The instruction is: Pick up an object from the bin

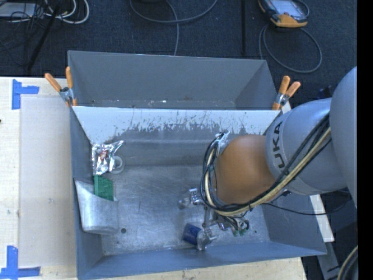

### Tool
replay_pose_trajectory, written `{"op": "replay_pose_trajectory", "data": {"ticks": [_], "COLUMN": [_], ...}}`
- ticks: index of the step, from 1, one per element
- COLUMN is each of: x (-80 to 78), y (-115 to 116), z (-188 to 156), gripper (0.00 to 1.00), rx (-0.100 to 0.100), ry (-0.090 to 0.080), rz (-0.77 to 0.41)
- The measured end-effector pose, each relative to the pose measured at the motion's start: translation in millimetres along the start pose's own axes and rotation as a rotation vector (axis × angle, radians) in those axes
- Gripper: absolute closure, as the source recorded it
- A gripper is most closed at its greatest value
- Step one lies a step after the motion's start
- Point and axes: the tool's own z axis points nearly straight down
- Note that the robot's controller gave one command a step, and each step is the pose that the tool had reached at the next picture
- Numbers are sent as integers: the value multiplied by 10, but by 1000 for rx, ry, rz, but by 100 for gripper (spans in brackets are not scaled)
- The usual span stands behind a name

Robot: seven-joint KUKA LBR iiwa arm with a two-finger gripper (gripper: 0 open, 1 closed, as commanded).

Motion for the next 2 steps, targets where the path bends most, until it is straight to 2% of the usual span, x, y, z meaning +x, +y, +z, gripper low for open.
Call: {"op": "replay_pose_trajectory", "data": {"ticks": [1, 2], "x": [52, -118], "y": [2, -121], "z": [12, -1534], "gripper": [100, 100], "rx": [-2, 0], "ry": [18, 9], "rz": [3, -40]}}
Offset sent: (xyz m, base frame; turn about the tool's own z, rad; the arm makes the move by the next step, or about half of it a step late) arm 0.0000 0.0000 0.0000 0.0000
